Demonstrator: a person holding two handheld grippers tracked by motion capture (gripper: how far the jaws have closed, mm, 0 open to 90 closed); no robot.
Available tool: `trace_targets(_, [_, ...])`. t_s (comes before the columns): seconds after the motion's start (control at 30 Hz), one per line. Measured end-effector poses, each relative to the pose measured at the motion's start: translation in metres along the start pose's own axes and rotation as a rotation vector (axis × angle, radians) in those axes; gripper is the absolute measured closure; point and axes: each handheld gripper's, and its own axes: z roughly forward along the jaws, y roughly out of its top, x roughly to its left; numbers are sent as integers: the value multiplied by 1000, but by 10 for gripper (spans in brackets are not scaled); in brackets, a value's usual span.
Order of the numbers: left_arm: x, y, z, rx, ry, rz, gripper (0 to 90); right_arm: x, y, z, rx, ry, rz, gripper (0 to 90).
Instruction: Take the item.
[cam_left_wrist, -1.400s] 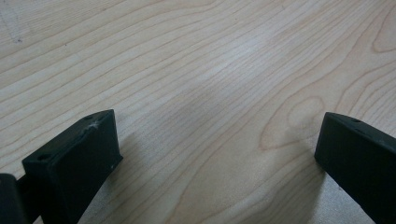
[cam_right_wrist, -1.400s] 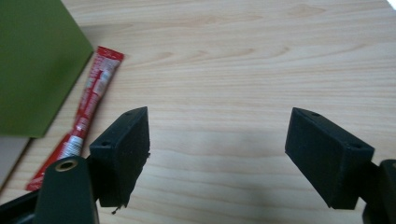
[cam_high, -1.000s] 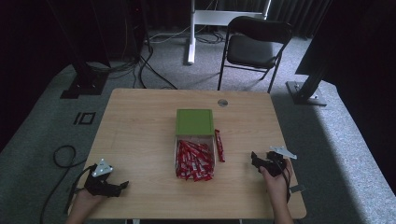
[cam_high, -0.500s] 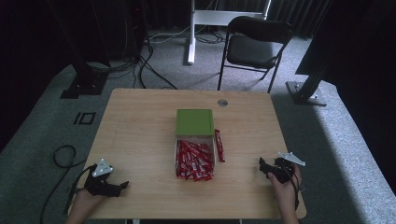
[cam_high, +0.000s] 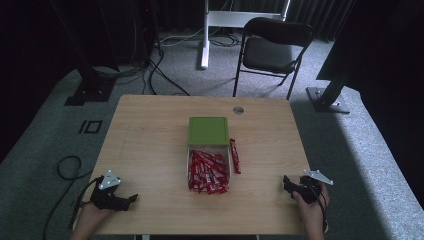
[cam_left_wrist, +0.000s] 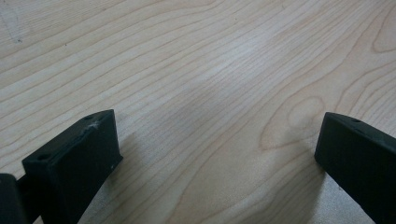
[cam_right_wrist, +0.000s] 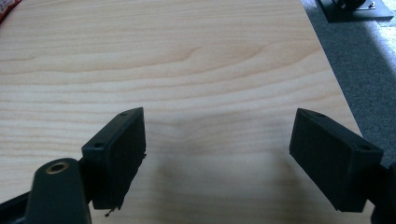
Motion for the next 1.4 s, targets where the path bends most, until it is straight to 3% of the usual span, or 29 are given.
trace_targets(0.53, [0, 0, 0, 0, 0, 0, 8, 0, -13, -7, 42, -92, -21, 160])
trace_targets(1.4, [0, 0, 0, 1, 0, 1, 7, 1, -16, -9, 51, -76, -31, 126])
